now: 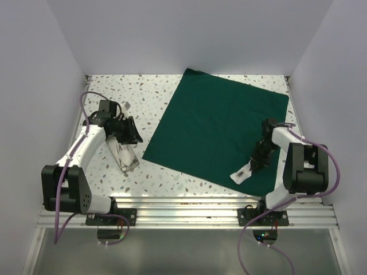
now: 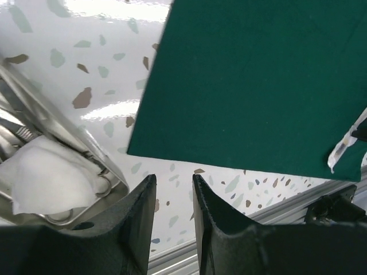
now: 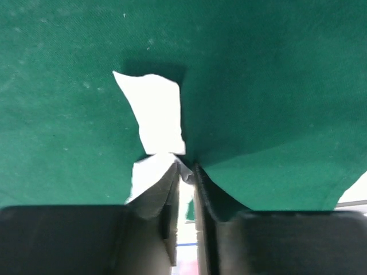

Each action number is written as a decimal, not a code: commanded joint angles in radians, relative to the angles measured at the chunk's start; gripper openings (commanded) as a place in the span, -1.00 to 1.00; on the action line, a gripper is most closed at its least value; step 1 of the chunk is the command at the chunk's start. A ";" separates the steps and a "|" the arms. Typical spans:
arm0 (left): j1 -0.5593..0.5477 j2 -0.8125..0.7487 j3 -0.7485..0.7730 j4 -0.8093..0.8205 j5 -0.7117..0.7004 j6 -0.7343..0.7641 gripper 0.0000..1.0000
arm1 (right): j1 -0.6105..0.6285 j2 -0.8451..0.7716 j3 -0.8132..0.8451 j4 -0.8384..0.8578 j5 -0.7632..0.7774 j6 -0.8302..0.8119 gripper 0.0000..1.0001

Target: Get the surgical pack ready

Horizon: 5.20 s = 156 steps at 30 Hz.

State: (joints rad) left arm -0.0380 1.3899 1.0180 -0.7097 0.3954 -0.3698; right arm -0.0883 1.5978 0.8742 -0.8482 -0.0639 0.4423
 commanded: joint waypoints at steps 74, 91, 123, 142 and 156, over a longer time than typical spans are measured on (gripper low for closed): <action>0.186 0.083 0.025 0.082 0.132 0.117 -1.00 | 0.473 -0.039 0.433 -0.138 -0.392 -0.116 0.52; 0.342 0.331 0.113 0.108 0.157 0.141 -1.00 | 0.453 -0.001 0.407 -0.134 -0.435 -0.129 0.52; 0.307 -0.019 -0.025 0.111 -0.034 -0.027 0.11 | 0.012 0.132 0.302 -0.111 0.125 -0.014 0.53; -0.019 0.017 0.070 0.138 0.100 -0.078 0.08 | 0.009 0.220 0.264 0.001 0.121 -0.010 -0.16; -0.194 0.038 0.119 0.266 0.215 -0.110 0.15 | 0.035 0.067 0.411 -0.121 0.065 -0.019 -0.58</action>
State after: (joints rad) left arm -0.1936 1.4162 1.0912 -0.5457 0.5430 -0.4545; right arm -0.0734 1.7676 1.1969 -0.9272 0.0284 0.4244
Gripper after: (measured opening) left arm 0.573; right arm 0.211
